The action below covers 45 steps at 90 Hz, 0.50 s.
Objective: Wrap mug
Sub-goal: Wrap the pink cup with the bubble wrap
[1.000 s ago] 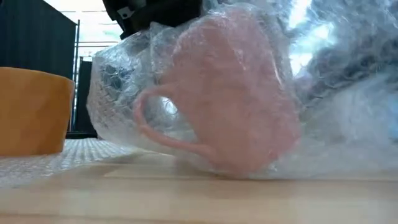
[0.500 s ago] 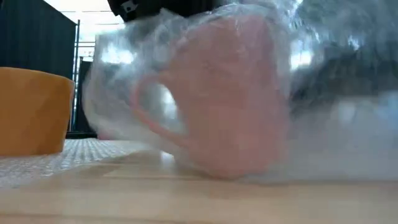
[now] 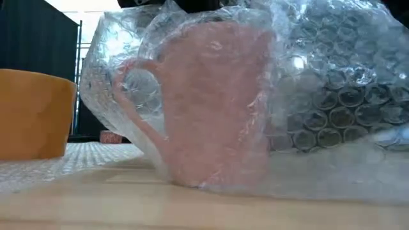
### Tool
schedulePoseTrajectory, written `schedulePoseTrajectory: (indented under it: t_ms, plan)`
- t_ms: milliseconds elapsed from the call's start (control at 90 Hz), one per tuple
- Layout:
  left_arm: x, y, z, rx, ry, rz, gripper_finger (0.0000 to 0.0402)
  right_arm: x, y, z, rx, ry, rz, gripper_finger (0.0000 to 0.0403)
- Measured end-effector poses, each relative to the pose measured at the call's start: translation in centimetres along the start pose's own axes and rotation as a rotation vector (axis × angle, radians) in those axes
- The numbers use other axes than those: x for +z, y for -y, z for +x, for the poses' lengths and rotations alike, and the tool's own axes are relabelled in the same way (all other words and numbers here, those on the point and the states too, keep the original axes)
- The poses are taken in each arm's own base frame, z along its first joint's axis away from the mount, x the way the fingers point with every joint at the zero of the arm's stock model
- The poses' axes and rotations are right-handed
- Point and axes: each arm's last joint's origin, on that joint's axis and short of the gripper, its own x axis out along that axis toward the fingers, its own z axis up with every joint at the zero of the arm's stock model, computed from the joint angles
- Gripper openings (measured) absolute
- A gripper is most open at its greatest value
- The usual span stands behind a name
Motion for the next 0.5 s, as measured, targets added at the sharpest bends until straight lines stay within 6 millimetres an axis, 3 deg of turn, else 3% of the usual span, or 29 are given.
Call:
schedulePoseTrajectory:
  t_ms: [289,389,500]
  plan:
    - [-0.1,0.0,0.3,0.003,-0.004,0.001,0.0237,2.4,1.3,-8.9,-0.072,-0.186,0.006,0.0265]
    - [-0.1,0.0,0.3,0.004,-0.003,0.006,0.0237,3.9,1.4,-11.1,-0.036,-0.102,0.071,0.0265]
    - [-0.1,0.0,0.3,0.005,-0.003,0.019,0.0237,5.7,0.9,-11.8,0.022,0.07,0.123,0.0265]
